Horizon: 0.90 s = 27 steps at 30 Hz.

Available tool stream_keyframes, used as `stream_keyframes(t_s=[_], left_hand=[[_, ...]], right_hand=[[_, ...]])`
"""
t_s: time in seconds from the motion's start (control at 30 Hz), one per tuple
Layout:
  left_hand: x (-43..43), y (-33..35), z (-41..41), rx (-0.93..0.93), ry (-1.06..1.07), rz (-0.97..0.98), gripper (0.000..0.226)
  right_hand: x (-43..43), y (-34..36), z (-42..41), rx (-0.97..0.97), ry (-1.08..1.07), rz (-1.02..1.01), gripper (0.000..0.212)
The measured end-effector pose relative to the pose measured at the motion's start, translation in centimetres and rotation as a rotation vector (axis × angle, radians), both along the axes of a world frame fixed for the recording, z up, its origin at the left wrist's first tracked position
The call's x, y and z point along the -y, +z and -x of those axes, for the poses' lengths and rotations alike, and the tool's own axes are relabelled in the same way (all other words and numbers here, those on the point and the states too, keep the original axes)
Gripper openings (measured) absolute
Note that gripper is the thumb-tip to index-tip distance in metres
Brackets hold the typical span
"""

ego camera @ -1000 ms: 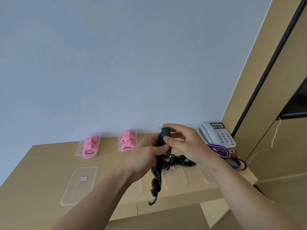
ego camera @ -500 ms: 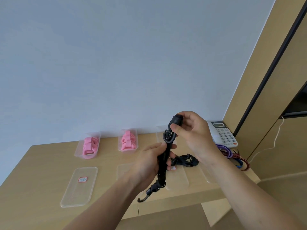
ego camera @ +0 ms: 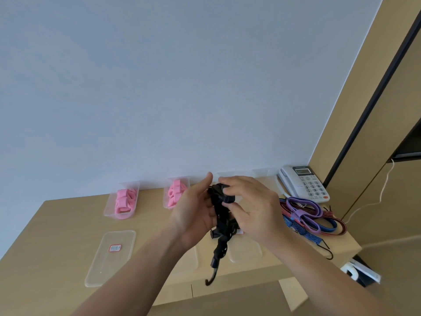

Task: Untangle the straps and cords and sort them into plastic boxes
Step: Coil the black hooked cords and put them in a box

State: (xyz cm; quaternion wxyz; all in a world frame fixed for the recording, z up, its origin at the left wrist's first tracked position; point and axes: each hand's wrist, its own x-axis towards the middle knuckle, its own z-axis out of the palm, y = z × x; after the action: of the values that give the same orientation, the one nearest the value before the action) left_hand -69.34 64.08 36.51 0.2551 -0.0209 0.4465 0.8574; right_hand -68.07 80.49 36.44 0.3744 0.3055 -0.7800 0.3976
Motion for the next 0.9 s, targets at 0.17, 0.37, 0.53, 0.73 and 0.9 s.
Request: stream_keyframes(t_s=[0.17, 0.37, 0.53, 0.73, 0.9], left_hand=[[0.4, 0.1, 0.5, -0.081, -0.007, -0.014, 0.020], [0.3, 0.2, 0.3, -0.201, -0.159, -0.014, 0.026], [-0.3, -0.3, -0.3, -0.282, -0.203, 0.108, 0.033], [-0.5, -1.1, -0.4, -0.341, -0.127, 0.349, 0.051], [-1.5, -2.0, -1.3, -0.216, -0.043, 0.226, 0.055]], right_hand=[[0.0, -0.2, -0.7, 0.064, 0.058, -0.056, 0.017], [-1.5, 1.1, -0.3, 0.675, 0.061, 0.236, 0.048], [-2.7, 1.5, 0.1, 0.977, 0.283, 0.085, 0.044], [-2.0, 1.0, -0.4, 0.817, 0.107, 0.036, 0.047], [-2.6, 1.7, 0.1, 0.813, 0.076, 0.284, 0.045]])
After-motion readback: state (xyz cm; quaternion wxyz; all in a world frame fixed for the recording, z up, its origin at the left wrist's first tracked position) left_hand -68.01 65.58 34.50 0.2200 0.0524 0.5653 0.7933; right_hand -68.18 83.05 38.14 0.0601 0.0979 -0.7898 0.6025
